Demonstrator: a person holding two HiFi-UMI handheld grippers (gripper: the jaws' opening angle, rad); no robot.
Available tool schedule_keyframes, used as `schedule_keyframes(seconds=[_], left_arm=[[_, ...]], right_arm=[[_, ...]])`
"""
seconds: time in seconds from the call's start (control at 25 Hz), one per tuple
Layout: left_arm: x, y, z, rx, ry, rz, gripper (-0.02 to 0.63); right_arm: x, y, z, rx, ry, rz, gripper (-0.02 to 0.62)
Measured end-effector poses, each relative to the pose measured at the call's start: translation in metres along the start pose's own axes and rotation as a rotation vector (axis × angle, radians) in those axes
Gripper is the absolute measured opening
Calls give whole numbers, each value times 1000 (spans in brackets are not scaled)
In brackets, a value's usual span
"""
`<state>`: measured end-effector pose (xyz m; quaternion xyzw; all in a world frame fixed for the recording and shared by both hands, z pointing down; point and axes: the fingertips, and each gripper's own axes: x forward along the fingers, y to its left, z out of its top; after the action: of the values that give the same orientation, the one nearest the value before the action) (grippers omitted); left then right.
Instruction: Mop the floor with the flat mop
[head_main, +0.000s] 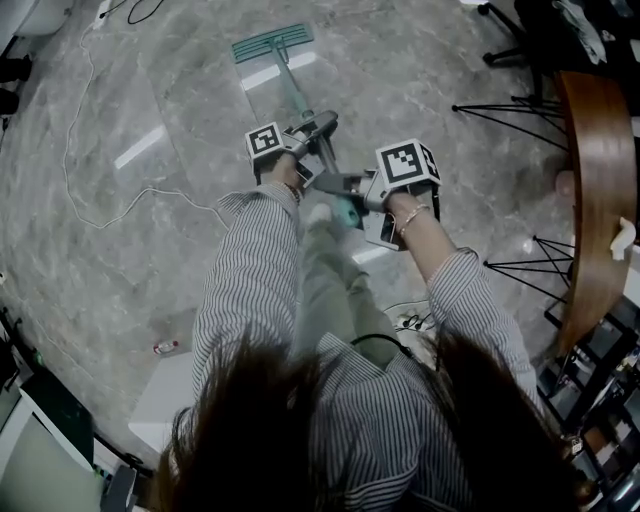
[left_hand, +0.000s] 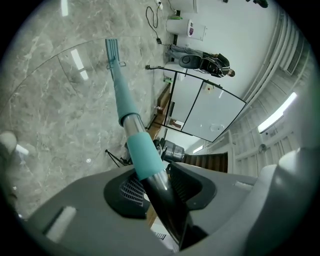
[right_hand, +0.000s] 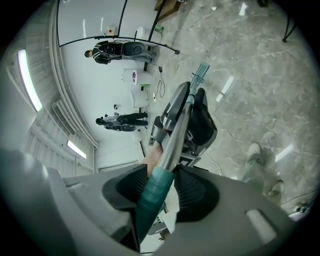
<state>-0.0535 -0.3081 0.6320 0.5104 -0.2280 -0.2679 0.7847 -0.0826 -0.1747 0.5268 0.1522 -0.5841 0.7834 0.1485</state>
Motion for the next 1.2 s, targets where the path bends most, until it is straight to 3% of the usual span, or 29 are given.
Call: schedule_keyframes(seconds=[0.48,0.76,1.2], left_arm=[[-3,2,-6,-51,-17,-20,118],[-54,50,-117,-79,-31,-52,118],[-103,104,-261,-118,-4,-85,103]], right_arm=[[-1,-4,-8,-29,44,-46,167],[-33,-57,-126,-73,89,-83,167],[-86,-118,-268,-92,151,-121,167]])
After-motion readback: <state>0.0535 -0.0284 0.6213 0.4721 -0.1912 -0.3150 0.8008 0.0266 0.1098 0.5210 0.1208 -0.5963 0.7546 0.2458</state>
